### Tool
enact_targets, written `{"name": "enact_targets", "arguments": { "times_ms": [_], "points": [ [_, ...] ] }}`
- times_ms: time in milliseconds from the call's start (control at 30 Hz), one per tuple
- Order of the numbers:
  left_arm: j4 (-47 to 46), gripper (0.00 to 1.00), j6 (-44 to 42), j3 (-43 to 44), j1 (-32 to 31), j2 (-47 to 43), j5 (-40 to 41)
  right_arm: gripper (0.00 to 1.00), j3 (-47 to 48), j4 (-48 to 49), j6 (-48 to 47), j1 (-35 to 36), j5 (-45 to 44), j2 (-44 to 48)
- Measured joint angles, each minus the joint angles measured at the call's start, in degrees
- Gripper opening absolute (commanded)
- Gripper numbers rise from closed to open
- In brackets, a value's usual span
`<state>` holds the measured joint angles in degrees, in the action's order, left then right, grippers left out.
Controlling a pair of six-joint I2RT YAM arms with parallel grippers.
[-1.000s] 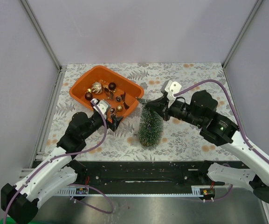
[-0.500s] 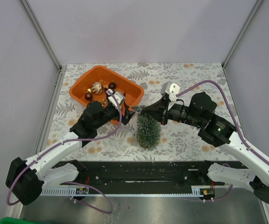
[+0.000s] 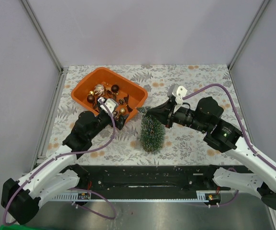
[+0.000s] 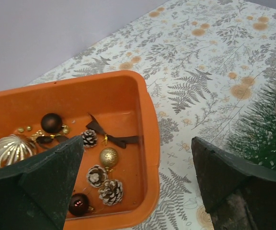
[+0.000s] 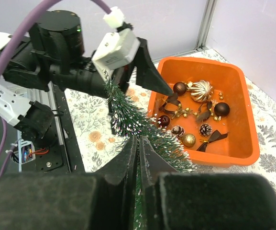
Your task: Decorate the small christmas tree
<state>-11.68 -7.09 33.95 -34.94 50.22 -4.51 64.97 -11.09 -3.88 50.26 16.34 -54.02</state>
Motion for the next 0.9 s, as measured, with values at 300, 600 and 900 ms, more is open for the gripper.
{"name": "enact_targets", "arguments": {
  "times_ms": [300, 600, 900],
  "points": [
    [18.58, 0.99, -11.69, 2.54, 0.83, -12.57, -16.15, 0.11, -1.68, 2.49, 2.43, 0.00, -3.30, 0.55],
    [25.68, 0.99, -17.35, 9.88, -13.92, -15.43, -27.54, 0.11, -1.73, 2.91, 5.14, 0.13, -5.73, 0.02],
    [23.67, 0.99, -17.57, 23.23, -29.42, -4.50, -24.26, 0.09, -1.33, 4.04, 5.51, 2.64, -8.79, -1.77]
  ]
}}
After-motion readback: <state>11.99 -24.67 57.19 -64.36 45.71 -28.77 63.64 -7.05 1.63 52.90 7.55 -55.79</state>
